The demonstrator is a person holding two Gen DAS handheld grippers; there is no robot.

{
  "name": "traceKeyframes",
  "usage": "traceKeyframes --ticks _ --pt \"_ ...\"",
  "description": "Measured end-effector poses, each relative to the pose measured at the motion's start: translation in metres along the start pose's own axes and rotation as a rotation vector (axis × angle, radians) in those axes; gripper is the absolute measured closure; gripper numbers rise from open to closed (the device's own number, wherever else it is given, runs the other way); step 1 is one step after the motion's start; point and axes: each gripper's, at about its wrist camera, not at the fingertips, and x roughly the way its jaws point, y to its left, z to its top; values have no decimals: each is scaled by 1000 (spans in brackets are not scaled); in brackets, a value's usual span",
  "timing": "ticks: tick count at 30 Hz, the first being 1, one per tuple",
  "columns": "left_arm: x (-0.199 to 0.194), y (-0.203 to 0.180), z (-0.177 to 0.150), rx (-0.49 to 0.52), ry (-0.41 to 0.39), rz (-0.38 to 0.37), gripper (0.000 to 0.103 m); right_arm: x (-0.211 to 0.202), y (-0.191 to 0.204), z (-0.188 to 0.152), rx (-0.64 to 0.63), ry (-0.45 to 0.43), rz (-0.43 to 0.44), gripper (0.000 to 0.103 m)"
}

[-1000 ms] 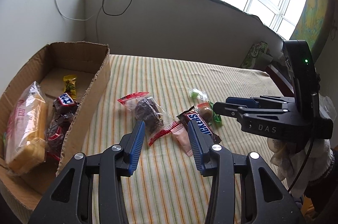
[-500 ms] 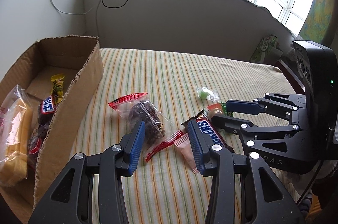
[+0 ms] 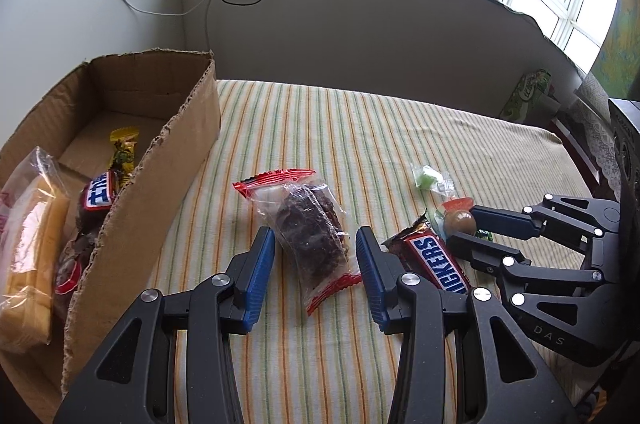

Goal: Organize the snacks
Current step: 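Close the left tool on the bagged dark snack while the right tool grasps the chocolate egg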

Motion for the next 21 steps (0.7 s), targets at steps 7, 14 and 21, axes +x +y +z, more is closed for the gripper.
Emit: traceKeyframes --ticks 7,14,21 --pt "14 -2 10 -1 17 6 61 -5 -9 -4 35 1 3 74" --pt "19 -5 10 -2 16 -19 69 -11 -17 -9 82 -13 2 75" --pt "11 -6 8 3 -7 -36 73 -18 -28 -14 121 -28 -1 75"
